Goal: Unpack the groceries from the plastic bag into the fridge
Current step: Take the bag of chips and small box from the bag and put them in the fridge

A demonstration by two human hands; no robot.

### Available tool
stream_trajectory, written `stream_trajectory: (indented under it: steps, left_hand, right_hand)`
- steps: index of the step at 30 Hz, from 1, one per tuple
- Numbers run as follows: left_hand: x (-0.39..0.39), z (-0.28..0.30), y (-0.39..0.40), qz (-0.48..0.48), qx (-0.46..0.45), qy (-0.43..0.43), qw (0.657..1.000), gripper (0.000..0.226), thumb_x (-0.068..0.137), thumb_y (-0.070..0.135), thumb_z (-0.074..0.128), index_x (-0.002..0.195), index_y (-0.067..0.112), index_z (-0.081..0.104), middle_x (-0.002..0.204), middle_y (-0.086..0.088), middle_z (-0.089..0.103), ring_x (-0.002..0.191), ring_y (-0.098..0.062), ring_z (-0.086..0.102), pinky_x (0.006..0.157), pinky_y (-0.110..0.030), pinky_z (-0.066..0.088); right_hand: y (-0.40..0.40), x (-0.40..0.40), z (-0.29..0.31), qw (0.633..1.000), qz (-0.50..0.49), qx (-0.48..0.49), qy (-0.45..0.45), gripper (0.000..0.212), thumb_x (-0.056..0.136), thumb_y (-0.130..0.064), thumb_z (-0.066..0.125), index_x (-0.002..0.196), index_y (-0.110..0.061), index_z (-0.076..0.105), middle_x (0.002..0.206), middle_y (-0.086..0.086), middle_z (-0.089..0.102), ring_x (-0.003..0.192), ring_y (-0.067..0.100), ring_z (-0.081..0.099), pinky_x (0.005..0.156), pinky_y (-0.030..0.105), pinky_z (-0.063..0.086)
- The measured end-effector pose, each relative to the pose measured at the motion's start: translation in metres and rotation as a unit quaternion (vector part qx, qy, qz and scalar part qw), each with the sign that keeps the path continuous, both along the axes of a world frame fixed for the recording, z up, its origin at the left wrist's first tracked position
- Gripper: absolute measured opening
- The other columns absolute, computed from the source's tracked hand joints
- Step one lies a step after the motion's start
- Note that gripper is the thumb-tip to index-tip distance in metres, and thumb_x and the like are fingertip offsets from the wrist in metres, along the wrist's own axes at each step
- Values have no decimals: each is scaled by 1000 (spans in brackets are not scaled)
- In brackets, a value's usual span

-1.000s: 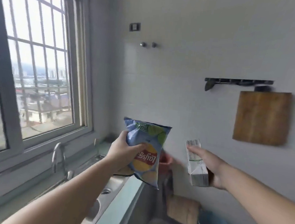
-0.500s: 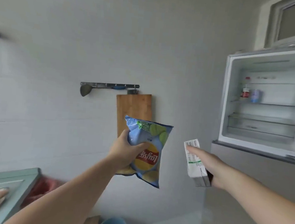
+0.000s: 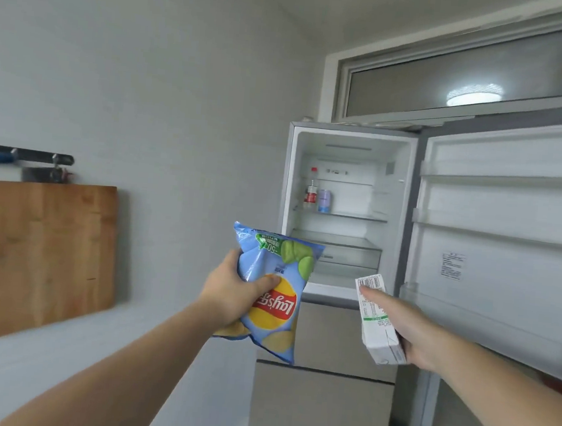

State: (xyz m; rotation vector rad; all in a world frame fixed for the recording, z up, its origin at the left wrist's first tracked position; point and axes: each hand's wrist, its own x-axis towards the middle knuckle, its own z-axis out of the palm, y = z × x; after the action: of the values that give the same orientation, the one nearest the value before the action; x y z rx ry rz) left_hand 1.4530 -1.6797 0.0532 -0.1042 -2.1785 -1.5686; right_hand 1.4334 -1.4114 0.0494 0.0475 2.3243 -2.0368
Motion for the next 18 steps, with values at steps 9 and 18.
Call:
stream_trajectory:
  steps: [9,18]
  left_hand:
    - [-121,7,10,-68,3,13,998,45,77,36,79,114,30,55,100,9,69,83,-9,68,64,-23,52]
    - [-240,7,49,-46,-33,18,998,41,77,36,79,110,31,54,94,15,68,79,-3,65,56,-16,46]
  right_hand:
    - [12,-85,6,995,-91,21,36,41,83,-46,67,102,-10,66,87,14,75,69,26,71,59,27,51]
    - [48,-222,-13,995,-89,10,42,62,69,-56,74,109,-11,60,93,13,74,83,29,72,69,31,53]
